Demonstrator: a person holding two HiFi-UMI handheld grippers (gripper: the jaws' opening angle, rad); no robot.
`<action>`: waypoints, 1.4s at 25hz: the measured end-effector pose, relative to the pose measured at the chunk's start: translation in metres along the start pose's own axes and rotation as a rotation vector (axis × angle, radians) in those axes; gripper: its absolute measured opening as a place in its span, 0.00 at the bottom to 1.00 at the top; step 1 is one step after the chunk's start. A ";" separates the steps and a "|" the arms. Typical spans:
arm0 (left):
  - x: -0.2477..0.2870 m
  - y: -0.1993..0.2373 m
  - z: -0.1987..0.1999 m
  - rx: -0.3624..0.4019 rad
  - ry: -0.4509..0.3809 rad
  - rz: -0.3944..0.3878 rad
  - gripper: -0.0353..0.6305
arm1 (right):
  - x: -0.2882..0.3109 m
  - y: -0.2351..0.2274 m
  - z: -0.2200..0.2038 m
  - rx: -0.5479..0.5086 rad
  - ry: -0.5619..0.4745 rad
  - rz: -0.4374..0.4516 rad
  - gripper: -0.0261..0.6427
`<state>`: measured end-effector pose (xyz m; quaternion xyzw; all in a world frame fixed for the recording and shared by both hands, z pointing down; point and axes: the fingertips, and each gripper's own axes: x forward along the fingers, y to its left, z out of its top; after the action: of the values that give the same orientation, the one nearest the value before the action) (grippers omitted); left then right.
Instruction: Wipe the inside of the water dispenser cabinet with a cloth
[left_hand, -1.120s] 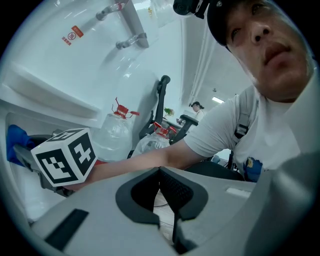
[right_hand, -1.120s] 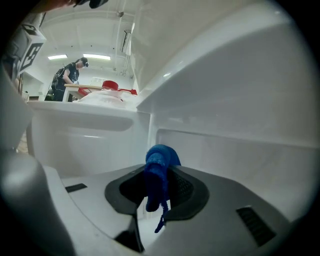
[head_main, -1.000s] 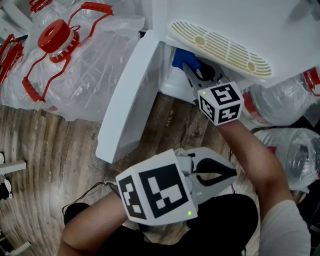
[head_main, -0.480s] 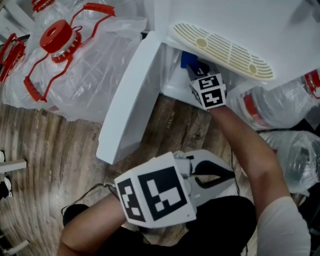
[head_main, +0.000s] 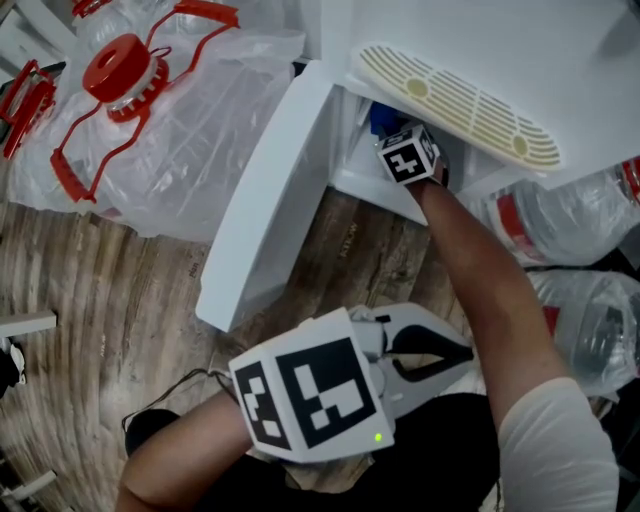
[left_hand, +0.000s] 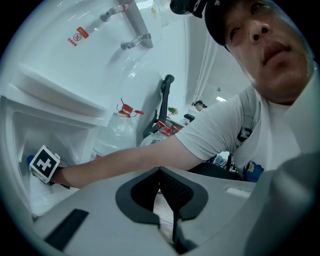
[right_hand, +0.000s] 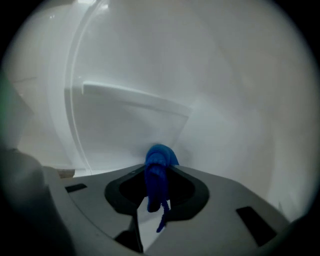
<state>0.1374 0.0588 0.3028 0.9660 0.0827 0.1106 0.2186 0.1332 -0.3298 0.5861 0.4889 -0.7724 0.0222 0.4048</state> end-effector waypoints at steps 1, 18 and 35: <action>0.000 0.000 -0.001 -0.002 0.002 -0.001 0.06 | 0.004 0.003 -0.005 -0.005 0.020 0.013 0.17; 0.007 -0.004 0.000 0.014 0.002 -0.035 0.06 | -0.023 0.063 -0.026 -0.062 0.051 0.234 0.17; 0.005 -0.009 -0.006 0.003 0.015 -0.056 0.06 | -0.007 0.001 -0.036 0.011 0.149 0.043 0.17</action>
<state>0.1397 0.0702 0.3047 0.9628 0.1115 0.1116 0.2194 0.1557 -0.3092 0.6059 0.4716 -0.7502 0.0714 0.4580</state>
